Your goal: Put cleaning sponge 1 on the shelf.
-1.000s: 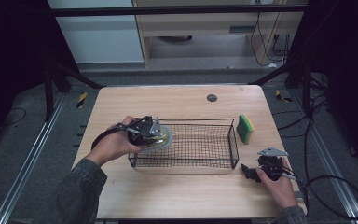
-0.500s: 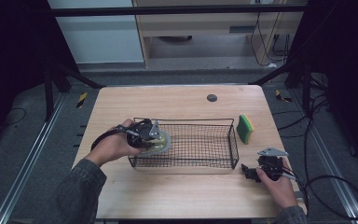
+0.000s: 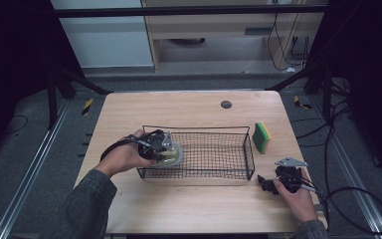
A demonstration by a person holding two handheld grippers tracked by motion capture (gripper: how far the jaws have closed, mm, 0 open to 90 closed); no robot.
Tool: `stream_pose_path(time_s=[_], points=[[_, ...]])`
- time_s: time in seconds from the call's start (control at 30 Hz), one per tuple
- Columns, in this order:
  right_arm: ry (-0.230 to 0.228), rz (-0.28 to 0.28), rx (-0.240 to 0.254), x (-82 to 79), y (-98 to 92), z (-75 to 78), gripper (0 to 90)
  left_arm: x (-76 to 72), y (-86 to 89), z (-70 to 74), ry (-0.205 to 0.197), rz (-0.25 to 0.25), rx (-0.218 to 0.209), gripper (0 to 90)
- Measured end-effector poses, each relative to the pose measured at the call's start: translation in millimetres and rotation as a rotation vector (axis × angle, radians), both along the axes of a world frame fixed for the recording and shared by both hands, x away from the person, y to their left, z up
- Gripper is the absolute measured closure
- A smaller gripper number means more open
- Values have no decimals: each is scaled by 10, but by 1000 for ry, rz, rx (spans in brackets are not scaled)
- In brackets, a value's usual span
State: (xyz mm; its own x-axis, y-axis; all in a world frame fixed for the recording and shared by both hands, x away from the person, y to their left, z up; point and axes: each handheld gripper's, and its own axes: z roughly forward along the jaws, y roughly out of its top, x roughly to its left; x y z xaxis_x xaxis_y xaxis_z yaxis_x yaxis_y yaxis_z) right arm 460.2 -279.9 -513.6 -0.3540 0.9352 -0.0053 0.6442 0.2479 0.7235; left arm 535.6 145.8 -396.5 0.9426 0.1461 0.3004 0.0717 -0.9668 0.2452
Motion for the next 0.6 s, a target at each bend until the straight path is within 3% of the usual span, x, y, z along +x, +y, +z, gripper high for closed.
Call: stream_pose_path(time_s=[0.6], points=[[0, 0, 0, 0, 0, 0, 5, 86, -26, -185, 65, 23, 21, 700]])
